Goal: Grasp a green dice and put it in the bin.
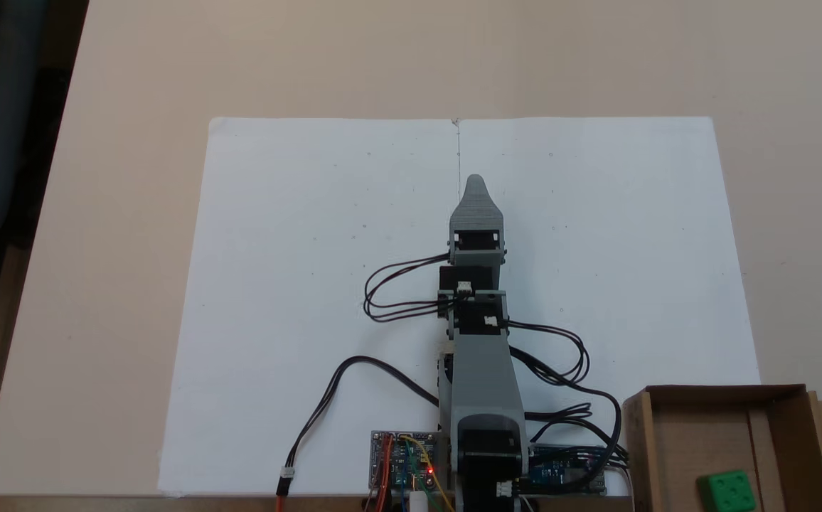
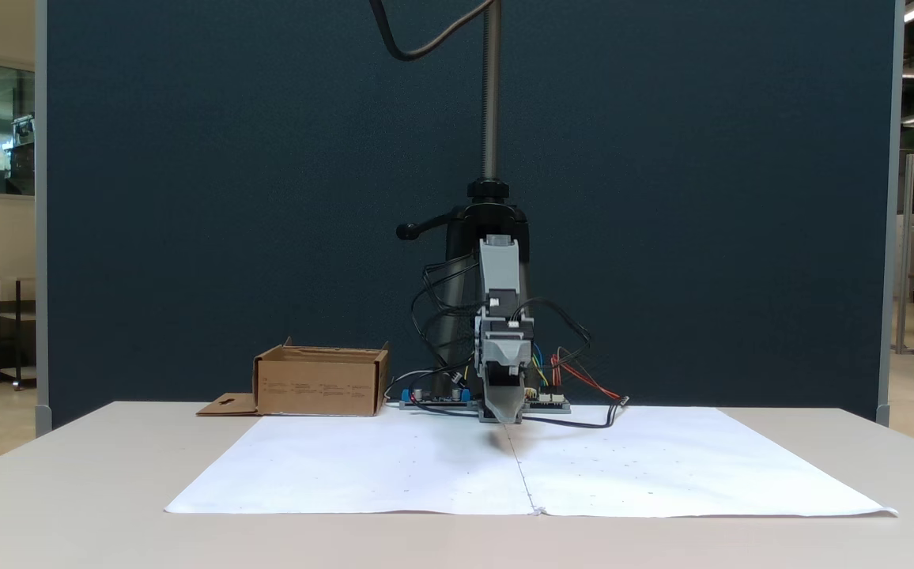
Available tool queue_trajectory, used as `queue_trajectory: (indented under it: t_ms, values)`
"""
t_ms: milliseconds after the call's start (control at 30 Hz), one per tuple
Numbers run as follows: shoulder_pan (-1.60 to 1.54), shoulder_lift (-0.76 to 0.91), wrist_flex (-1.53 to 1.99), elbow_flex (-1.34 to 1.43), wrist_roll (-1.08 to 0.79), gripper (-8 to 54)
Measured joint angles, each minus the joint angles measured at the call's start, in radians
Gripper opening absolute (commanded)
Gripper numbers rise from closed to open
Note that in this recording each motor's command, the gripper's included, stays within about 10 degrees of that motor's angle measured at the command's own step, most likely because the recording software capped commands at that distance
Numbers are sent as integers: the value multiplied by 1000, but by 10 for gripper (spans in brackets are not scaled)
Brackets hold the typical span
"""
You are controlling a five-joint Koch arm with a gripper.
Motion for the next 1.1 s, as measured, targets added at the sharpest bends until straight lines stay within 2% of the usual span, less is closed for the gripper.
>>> queue_trajectory:
  t_ms: [333,1100]
  values:
    - [8,0,-321,140,0,441]
    - [69,0,-910,147,0,448]
